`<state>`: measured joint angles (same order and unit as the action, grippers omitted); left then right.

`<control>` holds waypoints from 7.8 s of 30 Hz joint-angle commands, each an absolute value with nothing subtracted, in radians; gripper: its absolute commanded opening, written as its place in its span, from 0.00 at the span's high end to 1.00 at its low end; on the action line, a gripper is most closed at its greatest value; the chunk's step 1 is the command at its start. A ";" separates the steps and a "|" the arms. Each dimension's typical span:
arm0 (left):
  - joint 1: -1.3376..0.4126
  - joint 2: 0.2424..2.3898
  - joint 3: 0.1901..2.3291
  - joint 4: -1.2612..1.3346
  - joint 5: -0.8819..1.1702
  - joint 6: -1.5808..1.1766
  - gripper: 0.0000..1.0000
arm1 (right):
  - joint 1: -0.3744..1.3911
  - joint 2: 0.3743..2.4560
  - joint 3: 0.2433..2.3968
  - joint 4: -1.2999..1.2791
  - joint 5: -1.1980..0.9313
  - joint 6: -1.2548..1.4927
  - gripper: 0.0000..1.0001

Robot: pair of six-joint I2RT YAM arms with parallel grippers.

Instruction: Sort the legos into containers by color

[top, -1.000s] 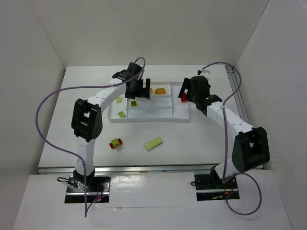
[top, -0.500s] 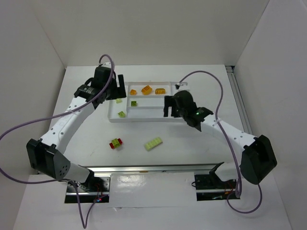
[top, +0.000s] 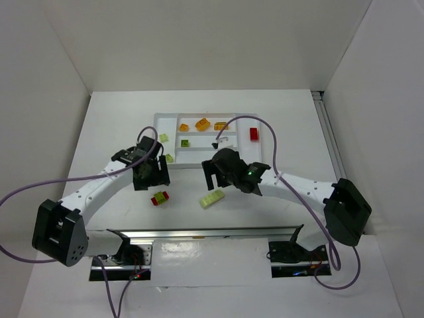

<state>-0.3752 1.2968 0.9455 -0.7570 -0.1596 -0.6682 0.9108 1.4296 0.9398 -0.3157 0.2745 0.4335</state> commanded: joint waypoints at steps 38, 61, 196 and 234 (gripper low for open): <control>-0.465 1.336 0.917 -0.644 -0.098 -0.830 1.00 | 0.879 1.413 0.965 -0.337 0.309 0.449 0.04; -0.416 1.568 1.403 -0.331 0.709 -0.446 1.00 | 0.437 1.143 0.906 0.064 -0.574 0.506 0.04; -0.940 1.792 1.158 -0.541 -0.049 -0.334 0.30 | 0.301 0.994 0.753 -0.411 0.207 0.555 0.09; -0.500 1.450 1.144 -0.183 1.126 -0.413 1.00 | 0.251 1.086 0.689 0.334 -0.963 0.525 0.04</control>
<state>-0.5064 1.4776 1.1461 -0.2474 1.0382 -0.3981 0.2218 1.0687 0.6502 0.1581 -0.8658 0.4957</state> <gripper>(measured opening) 0.455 0.958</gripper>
